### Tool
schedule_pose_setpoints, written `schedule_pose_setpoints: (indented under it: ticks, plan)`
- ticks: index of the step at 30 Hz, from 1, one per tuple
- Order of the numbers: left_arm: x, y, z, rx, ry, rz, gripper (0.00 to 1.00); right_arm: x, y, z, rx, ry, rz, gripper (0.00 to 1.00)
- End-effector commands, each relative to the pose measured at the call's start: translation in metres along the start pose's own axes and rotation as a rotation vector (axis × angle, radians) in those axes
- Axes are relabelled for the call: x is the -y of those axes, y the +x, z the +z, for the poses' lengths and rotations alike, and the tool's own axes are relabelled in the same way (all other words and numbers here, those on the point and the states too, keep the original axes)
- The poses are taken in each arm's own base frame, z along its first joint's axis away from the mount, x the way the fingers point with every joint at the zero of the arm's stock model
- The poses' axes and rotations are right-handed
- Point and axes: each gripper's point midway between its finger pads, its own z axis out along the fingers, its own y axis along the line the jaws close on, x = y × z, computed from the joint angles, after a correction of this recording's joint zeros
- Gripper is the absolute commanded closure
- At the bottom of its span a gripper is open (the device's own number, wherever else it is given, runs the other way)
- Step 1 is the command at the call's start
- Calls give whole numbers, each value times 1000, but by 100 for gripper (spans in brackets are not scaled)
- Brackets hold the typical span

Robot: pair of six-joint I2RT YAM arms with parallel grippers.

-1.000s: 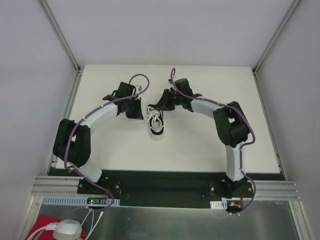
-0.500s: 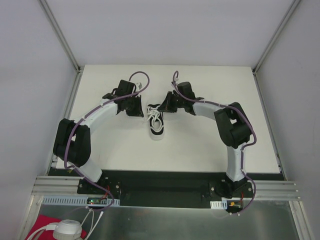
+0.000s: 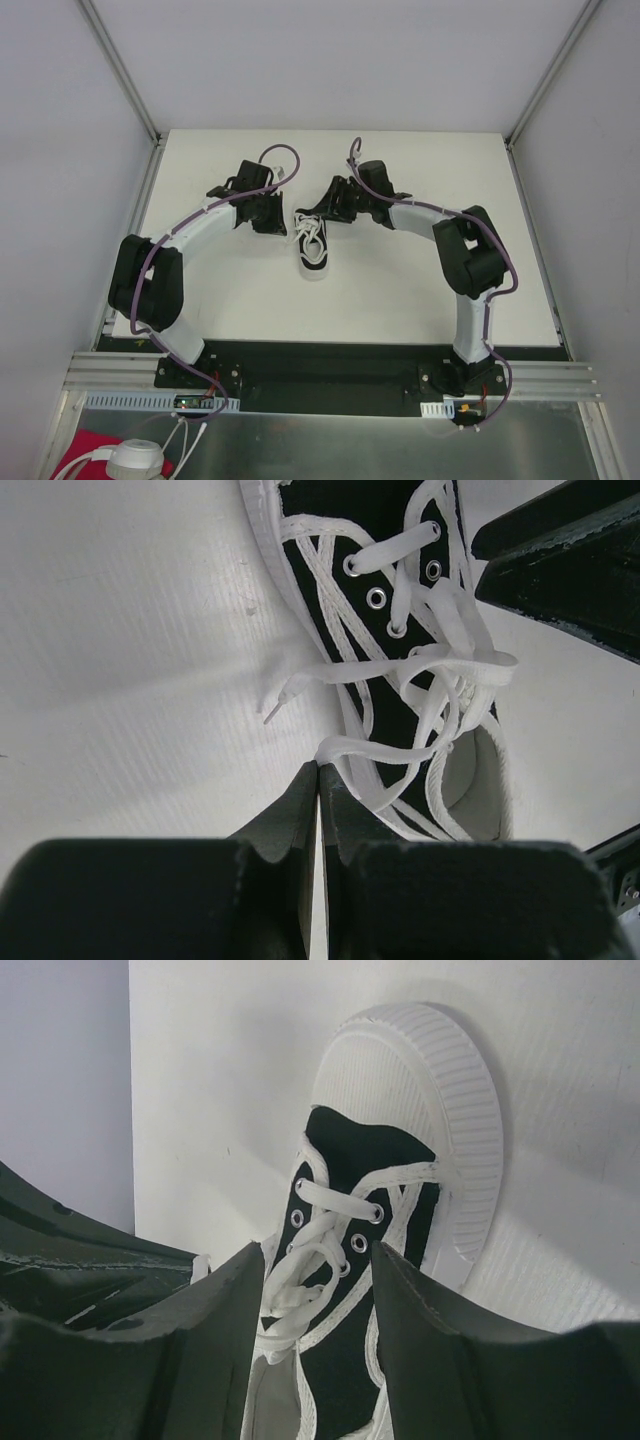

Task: Tie the shoes
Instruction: Tie the shoelace on the shoe.

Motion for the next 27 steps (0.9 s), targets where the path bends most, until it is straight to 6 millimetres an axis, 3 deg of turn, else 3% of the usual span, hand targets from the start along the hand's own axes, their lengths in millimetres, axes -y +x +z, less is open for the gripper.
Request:
schedule_pose_setpoints:
  ticks: [1, 10, 19, 27]
  plan:
    - [2, -10, -5, 20, -4, 30, 100, -25, -11, -8, 10, -28, -60, 49]
    - [1, -10, -5, 21, -7, 32, 100, -25, 13, 3, -65, -10, -83, 54]
    - [0, -10, -4, 17, -8, 32, 100, -26, 4, 2, -38, -7, -73, 85]
    - [1, -10, -3, 14, -5, 36, 100, -30, -8, -2, 13, -22, -63, 96]
